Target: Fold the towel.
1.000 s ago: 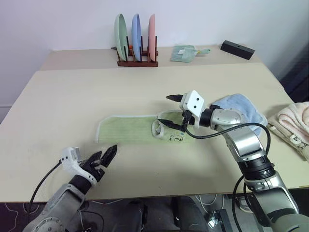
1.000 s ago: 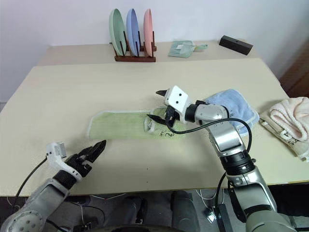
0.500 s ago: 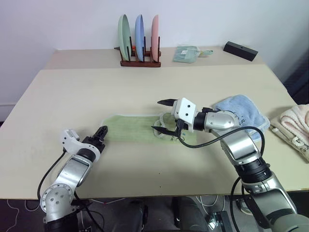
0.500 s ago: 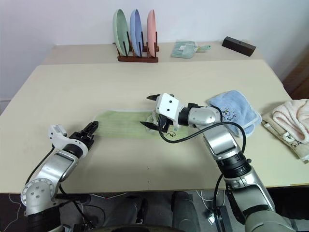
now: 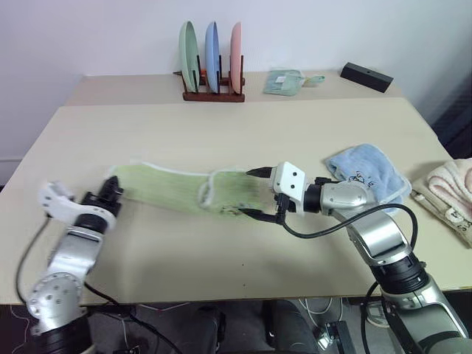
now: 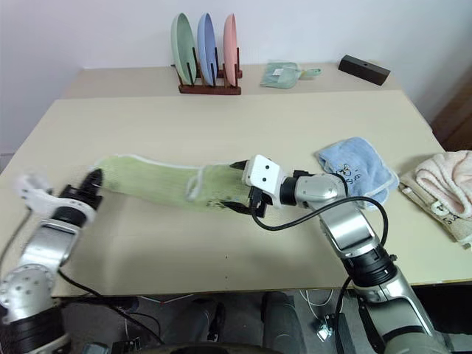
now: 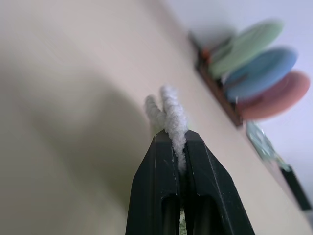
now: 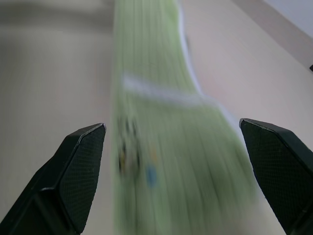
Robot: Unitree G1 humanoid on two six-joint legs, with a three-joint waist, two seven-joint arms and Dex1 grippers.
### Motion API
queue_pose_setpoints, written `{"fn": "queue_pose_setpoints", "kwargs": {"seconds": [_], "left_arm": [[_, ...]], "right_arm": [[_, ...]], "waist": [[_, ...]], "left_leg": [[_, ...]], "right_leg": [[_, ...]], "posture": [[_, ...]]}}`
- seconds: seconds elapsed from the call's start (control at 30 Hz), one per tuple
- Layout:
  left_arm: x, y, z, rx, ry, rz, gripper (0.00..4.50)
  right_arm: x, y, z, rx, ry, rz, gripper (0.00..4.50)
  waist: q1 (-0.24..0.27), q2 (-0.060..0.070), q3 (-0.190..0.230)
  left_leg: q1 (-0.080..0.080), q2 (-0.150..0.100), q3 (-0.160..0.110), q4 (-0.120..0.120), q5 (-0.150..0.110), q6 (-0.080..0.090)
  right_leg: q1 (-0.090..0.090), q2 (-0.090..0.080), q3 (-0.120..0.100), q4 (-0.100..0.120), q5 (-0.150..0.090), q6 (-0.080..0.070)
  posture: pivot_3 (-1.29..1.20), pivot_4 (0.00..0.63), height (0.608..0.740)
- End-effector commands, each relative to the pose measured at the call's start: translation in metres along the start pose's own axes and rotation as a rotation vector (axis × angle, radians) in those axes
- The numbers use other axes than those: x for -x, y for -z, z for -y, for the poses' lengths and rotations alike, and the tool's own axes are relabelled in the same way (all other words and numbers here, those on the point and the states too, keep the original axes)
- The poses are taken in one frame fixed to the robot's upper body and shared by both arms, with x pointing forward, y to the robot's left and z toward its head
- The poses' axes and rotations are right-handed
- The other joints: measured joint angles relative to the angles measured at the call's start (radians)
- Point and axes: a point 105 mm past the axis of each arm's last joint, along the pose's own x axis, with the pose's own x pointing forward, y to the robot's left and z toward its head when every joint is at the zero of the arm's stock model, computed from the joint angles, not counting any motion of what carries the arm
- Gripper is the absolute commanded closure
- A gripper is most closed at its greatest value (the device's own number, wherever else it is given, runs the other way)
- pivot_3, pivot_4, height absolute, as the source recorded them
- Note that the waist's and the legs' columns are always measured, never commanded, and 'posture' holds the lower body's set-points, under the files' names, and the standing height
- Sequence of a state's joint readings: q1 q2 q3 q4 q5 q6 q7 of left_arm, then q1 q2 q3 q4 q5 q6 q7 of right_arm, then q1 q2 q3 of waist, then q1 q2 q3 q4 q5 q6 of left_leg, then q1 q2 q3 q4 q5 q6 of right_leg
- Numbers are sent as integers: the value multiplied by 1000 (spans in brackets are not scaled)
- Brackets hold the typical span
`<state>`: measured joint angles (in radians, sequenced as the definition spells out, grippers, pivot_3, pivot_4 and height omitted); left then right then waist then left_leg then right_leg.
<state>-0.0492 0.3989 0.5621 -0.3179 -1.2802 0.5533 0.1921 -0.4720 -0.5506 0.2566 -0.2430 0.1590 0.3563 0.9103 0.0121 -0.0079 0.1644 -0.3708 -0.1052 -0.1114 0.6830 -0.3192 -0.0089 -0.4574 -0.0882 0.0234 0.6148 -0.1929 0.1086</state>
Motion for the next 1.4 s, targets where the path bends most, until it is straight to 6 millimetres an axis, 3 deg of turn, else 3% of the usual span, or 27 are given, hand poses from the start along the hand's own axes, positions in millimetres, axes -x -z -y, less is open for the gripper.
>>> {"fn": "queue_pose_setpoints", "kwargs": {"seconds": [0.03, 0.13, 0.23, 0.4, 0.57, 0.77, 0.83, 0.87, 0.9, 0.97, 1.1, 1.17, 1.3, 1.4], "left_arm": [[2, -9, 31, -151, 181, -13, 4488], [2, 2, 57, -252, 322, -89, 4488], [9, 39, 103, -435, 572, -254, 4488], [21, 89, 142, -607, 841, -438, 4488], [26, 136, 145, -748, 959, -618, 4488], [15, 154, 133, -796, 934, -666, 4488], [15, 156, 134, -775, 940, -672, 4488], [15, 155, 134, -754, 943, -672, 4016], [16, 154, 135, -733, 951, -670, 3851], [18, 150, 138, -705, 969, -661, 3094], [21, 135, 140, -651, 967, -627, 1088], [22, 117, 138, -608, 956, -581, 123], [17, 81, 124, -566, 861, -474, 123], [-1, 53, 102, -595, 685, -342, 984]], "right_arm": [[3, -9, 5, 41, 23, 30, 0], [3, -8, 6, 36, 32, 29, 0], [3, -4, 6, 30, 34, 22, 0], [5, 2, 7, 23, 46, 8, 0], [9, 7, 6, 18, 67, -7, 0], [14, 12, 5, 11, 91, -26, 0], [15, 14, 5, 11, 94, -31, 0], [15, 14, 5, 11, 95, -32, 0], [15, 15, 5, 11, 95, -34, 0], [15, 16, 5, 12, 96, -37, 0], [15, 16, 7, 17, 97, -41, 0], [15, 16, 9, 22, 101, -41, 0], [17, 13, 16, 22, 118, -34, 0], [15, 1, 22, -35, 134, 38, 800]], "waist": [[2, 0, 0], [1, 0, 0], [1, -1, 0], [-5, 0, 0], [-6, 0, 0], [-6, 0, 1], [-5, 0, 1], [-4, 0, 1], [-4, 0, 1], [-3, 0, 1], [-5, 0, 1], [-6, 0, 1], [-7, 0, 1], [-3, 0, 1]], "left_leg": [[0, 0, 0, 0, 0, 0], [-1, 0, 0, 0, 0, 0], [-1, 0, -1, 0, 0, 0], [-1, 0, 0, 0, 0, 0], [-1, 0, 0, -1, 0, 0], [-1, 0, 0, -1, 0, 0], [-1, 0, 0, -1, 0, 0], [-1, 0, 0, -1, 0, 0], [-2, 0, 0, -1, 0, 0], [-2, 0, 0, -1, 0, 0], [-2, 0, 0, -1, 0, 0], [-2, 0, 0, -1, 0, 0], [-2, 0, 0, -1, 0, 0], [-1, 0, 0, 0, 0, 0]], "right_leg": [[0, 0, 0, 0, 0, 0], [0, 0, 0, 0, 0, 0], [0, 0, 0, 0, 0, 0], [-1, 0, 0, 0, 0, 0], [-1, 0, 0, 0, 0, 0], [-2, 0, 0, 0, 0, 0], [-2, 0, 0, 0, 0, 0], [-2, 0, 0, 0, 0, 0], [-2, 0, 0, 0, 0, 0], [-2, 0, 0, 0, 0, 0], [-2, 0, 0, 0, 0, 0], [-2, 0, 0, 0, 0, 0], [-2, 0, 0, 0, 0, 0], [-2, 0, 0, 0, 0, 0]], "posture": [[0, 150, 721], [0, 150, 721], [0, 150, 721], [0, 150, 721], [0, 150, 721], [0, 150, 721], [0, 150, 721], [0, 150, 721], [0, 150, 721], [0, 150, 721], [0, 150, 721], [0, 150, 721], [0, 150, 721], [0, 150, 721]]}}
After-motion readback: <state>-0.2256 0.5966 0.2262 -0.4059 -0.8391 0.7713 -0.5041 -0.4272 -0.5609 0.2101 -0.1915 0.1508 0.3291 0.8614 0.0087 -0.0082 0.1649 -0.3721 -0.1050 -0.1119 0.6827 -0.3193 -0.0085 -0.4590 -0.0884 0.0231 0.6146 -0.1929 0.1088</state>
